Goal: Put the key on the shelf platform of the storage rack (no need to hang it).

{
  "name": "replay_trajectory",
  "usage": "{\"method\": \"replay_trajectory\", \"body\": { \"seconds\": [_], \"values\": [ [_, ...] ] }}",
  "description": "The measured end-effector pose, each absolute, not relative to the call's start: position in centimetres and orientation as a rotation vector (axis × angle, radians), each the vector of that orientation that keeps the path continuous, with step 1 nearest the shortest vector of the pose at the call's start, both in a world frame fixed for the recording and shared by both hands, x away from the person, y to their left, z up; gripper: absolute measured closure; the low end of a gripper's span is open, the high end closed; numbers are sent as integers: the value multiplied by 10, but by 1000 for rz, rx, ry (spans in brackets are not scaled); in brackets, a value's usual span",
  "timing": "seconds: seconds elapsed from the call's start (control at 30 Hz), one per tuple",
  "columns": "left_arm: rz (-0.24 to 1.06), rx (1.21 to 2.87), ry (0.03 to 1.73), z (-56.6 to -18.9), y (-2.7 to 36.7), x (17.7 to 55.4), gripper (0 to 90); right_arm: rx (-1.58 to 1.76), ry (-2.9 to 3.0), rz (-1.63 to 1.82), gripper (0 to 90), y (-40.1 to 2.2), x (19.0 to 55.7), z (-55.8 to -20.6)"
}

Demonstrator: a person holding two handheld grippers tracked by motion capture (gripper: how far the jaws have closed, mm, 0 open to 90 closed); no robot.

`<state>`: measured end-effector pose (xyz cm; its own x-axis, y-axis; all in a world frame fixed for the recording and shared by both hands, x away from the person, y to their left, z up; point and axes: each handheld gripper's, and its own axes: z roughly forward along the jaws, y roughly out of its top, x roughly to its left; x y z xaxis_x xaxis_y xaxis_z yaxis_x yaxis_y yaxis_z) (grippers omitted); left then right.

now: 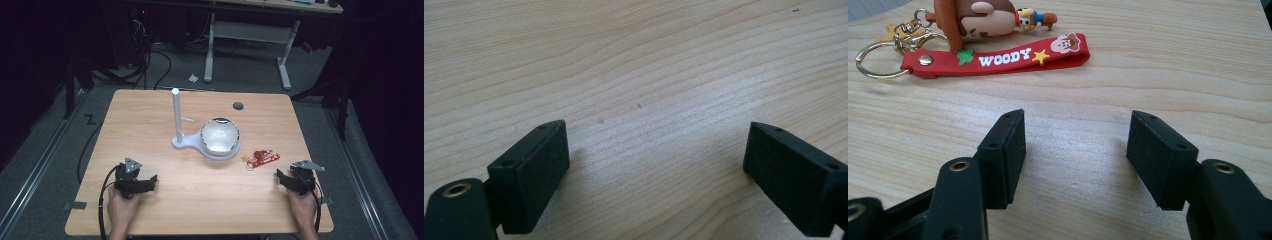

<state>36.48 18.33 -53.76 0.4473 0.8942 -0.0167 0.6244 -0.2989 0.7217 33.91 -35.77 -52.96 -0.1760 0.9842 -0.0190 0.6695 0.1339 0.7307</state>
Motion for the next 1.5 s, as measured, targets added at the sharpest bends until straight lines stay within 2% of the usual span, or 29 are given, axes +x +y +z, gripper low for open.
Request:
{"method": "replay_trajectory", "body": {
  "seconds": [1.5],
  "values": [
    [521, 2036, 1262, -538, 183, 365, 116, 1606, 1929, 842, 422, -349, 340, -524]
  ]
}}
